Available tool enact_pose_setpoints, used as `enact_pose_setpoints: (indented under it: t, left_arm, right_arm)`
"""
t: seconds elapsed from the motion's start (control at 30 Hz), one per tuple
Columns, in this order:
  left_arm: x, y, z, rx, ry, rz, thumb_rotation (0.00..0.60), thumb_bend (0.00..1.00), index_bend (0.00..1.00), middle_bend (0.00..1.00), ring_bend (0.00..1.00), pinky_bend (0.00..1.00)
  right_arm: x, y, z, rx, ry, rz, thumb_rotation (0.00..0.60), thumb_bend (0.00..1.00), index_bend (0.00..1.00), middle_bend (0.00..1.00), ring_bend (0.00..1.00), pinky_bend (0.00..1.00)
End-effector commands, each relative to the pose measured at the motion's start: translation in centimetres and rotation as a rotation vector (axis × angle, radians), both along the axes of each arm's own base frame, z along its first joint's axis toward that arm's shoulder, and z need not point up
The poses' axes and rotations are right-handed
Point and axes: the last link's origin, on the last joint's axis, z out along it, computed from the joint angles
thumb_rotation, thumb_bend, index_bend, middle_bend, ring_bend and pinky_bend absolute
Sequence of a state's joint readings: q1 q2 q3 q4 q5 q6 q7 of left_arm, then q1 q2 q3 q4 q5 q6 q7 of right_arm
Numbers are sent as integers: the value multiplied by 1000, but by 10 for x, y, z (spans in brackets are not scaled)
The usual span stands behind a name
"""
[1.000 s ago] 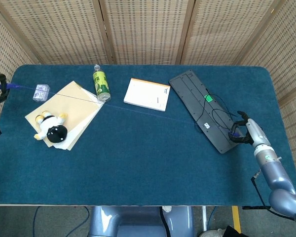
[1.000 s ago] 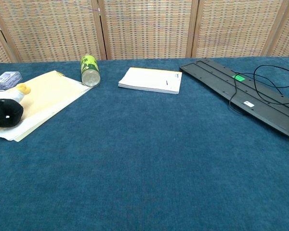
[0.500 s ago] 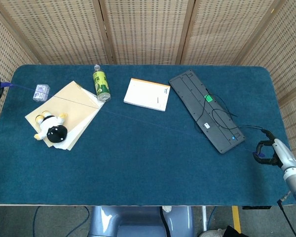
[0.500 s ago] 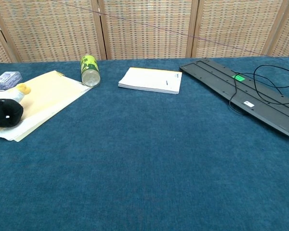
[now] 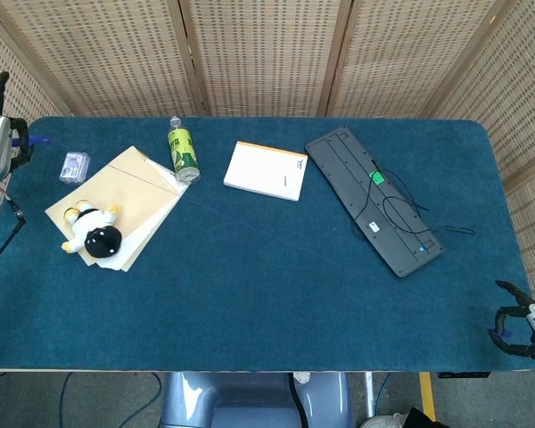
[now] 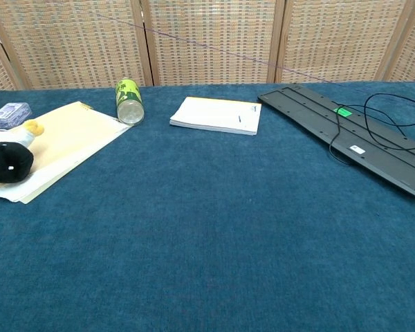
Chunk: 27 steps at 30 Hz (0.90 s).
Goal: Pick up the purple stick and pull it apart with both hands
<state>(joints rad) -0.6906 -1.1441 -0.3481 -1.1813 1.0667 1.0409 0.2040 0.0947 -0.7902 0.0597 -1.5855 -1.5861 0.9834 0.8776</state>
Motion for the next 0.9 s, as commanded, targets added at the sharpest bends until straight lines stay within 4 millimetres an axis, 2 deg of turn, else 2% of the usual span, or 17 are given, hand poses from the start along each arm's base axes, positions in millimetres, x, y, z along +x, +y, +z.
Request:
enact_pose_setpoints:
  t: [0.03, 0.17, 0.47, 0.7, 0.9]
  left_arm:
    - [11, 29, 0, 24, -6, 48, 600, 579, 705, 0, 0, 0]
    - [17, 49, 9, 56, -13, 78, 600, 579, 705, 0, 0, 0]
    - [29, 93, 27, 91, -70, 136, 600, 580, 710, 0, 0, 0]
    - [34, 116, 36, 97, -76, 186, 600, 579, 710, 0, 0, 0]
    - [34, 124, 38, 93, -65, 220, 600, 579, 710, 0, 0, 0]
  right_arm:
    - [-13, 23, 4, 1, 7, -7, 600, 645, 745, 138, 0, 0]
    - [-18, 36, 8, -21, 8, -10, 600, 644, 747, 145, 0, 0]
    - [-21, 52, 2, -52, 31, -52, 600, 644, 749, 146, 0, 0]
    - [-21, 62, 1, -90, 45, -104, 600, 644, 750, 146, 0, 0]
    - [-18, 65, -1, -103, 52, -124, 600, 643, 751, 146, 0, 0]
